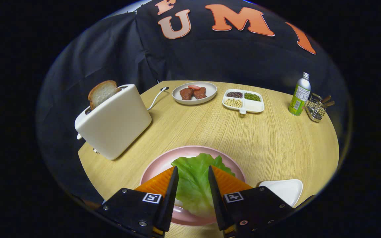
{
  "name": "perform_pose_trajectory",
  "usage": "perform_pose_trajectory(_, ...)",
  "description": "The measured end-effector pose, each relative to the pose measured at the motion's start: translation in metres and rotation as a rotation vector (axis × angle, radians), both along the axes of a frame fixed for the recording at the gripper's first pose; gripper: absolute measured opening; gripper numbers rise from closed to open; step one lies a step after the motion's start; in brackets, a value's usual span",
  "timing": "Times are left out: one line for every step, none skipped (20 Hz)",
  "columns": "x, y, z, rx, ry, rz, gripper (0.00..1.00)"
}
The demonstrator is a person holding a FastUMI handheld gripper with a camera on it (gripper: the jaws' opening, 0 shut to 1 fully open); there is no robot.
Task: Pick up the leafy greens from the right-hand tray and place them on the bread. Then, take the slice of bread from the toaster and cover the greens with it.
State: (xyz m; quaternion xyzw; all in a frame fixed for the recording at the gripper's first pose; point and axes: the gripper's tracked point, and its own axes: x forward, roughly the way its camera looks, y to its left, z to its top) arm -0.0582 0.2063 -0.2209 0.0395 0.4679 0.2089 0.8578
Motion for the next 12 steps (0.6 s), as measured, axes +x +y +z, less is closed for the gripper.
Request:
perform_pose_trajectory(0.005, 0.006, 0.009, 0.021, 0.0, -0.014, 0.6)
perform_pose_trajectory(0.01, 0.013, 0.02, 0.045, 0.0, -0.021, 0.63)
perform_pose_trajectory(0.017, 0.019, 0.03, 0.056, -0.008, -0.028, 0.68)
perform_pose_trajectory(0.024, 0.024, 0.038, 0.06, -0.018, -0.027, 0.7)
perform_pose_trajectory(0.03, 0.03, 0.048, 0.067, -0.025, -0.026, 0.73)
perform_pose_trajectory(0.035, 0.04, 0.058, 0.083, -0.028, -0.023, 0.75)
perform_pose_trajectory(0.039, 0.051, 0.07, 0.108, -0.025, -0.018, 0.78)
perform_pose_trajectory(0.043, 0.063, 0.08, 0.137, -0.014, -0.014, 0.8)
perform_pose_trajectory(0.047, 0.075, 0.089, 0.161, 0.002, -0.009, 0.83)
perform_pose_trajectory(0.05, 0.085, 0.098, 0.175, 0.014, -0.002, 0.84)
perform_pose_trajectory(0.056, 0.095, 0.106, 0.181, 0.015, 0.006, 0.85)
perform_pose_trajectory(0.061, 0.104, 0.111, 0.175, 0.01, 0.02, 0.85)
